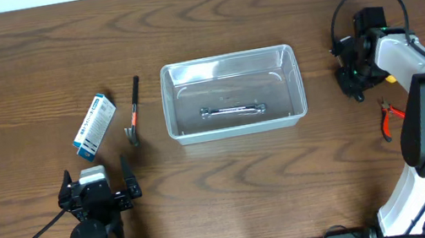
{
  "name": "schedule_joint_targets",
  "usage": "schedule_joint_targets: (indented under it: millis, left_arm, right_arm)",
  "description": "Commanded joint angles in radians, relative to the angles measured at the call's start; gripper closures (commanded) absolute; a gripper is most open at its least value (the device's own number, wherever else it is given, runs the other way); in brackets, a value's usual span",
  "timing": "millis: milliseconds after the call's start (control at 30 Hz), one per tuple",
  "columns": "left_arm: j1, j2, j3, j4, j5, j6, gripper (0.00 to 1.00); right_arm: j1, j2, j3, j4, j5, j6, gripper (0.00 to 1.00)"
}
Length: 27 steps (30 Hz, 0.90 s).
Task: Pack container
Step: 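Lower the right gripper and grasp the screwdriver handle, then carry the screwdriver into the container and release it beside the wrench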
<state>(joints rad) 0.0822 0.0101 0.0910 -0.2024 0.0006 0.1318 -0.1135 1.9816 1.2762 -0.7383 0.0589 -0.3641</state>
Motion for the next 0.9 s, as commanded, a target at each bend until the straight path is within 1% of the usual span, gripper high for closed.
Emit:
schedule_joint_targets:
  millis: [0, 100, 167, 300, 433, 667, 767, 867]
  left_arm:
    - [-0.004, -0.006, -0.027, -0.009, 0.003, 0.010, 0.02]
    - [-0.004, -0.006, -0.027, -0.009, 0.003, 0.010, 0.02]
    - [-0.004, -0.006, -0.027, -0.009, 0.003, 0.010, 0.02]
    - [-0.004, -0.006, -0.027, -0.009, 0.003, 0.010, 0.02]
    - [-0.004, -0.006, -0.027, -0.009, 0.003, 0.010, 0.02]
    - [-0.004, -0.006, -0.027, -0.009, 0.003, 0.010, 0.02]
    - [-0.004, -0.006, -0.027, -0.009, 0.003, 0.010, 0.02]
    - [-0.004, -0.006, -0.027, -0.009, 0.003, 0.010, 0.02]
  right_arm:
    - [0.009, 0.001, -0.005, 0.006, 0.019, 0.028, 0.57]
    - [0.009, 0.001, -0.009, 0.006, 0.020, 0.051, 0.68]
    - [0.009, 0.001, -0.015, 0.006, 0.019, 0.058, 0.69]
    - [0.009, 0.001, -0.031, 0.012, 0.020, 0.066, 0.67]
    - [0.008, 0.001, -0.049, 0.014, 0.019, 0.092, 0.79]
    - [0.008, -0.002, -0.043, 0.004, 0.018, 0.096, 0.95]
    - [0.009, -0.018, 0.000, -0.021, 0.015, 0.099, 0.98]
    - [0.009, -0.051, 0.064, -0.054, 0.011, 0.099, 0.99]
